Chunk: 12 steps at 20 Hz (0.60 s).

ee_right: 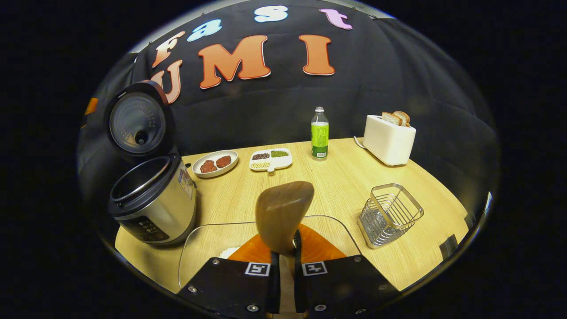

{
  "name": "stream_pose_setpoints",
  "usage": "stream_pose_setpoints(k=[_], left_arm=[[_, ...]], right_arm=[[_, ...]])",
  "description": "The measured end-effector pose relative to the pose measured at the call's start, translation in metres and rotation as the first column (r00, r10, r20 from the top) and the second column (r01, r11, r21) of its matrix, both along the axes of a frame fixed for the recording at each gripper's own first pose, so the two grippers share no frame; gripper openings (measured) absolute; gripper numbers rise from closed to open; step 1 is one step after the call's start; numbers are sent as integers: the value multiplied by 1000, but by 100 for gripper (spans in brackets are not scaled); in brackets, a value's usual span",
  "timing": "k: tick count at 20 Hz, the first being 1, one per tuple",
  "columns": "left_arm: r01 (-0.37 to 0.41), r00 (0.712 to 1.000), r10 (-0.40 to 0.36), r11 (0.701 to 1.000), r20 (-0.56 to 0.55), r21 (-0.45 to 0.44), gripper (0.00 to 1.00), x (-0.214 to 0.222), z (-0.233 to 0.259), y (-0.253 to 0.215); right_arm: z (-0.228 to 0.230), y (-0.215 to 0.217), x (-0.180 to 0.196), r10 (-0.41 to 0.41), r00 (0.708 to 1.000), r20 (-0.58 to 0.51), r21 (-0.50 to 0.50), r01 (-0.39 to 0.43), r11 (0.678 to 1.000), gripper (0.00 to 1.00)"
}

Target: Close the left gripper, press the button to open the rice cooker; take a wooden spoon from the chopstick holder with the right hand, scoop a spoonful of rice and pour it into the rice cooker, then put the wooden spoon back into the chopstick holder.

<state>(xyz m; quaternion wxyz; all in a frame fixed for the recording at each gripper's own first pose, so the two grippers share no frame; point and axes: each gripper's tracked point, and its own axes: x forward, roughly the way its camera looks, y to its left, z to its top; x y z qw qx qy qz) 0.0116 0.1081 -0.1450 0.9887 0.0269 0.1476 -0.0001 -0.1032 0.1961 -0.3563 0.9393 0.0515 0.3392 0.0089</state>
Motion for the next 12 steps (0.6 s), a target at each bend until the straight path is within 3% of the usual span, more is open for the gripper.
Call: stream_pose_setpoints(k=[7,8,12], left_arm=[[33,999,-33,999,-11,5,99,5,-6,5],[39,999,-38,999,-12,8,95,6,-7,6],[60,998,-59,998,-9,23,99,9,-6,11]], right_arm=[[-2,20,-7,-48,998,-41,132,53,990,12],[-2,23,-8,-62,997,-47,163,69,984,12],[-3,34,-10,-114,988,-100,291,139,947,12]])
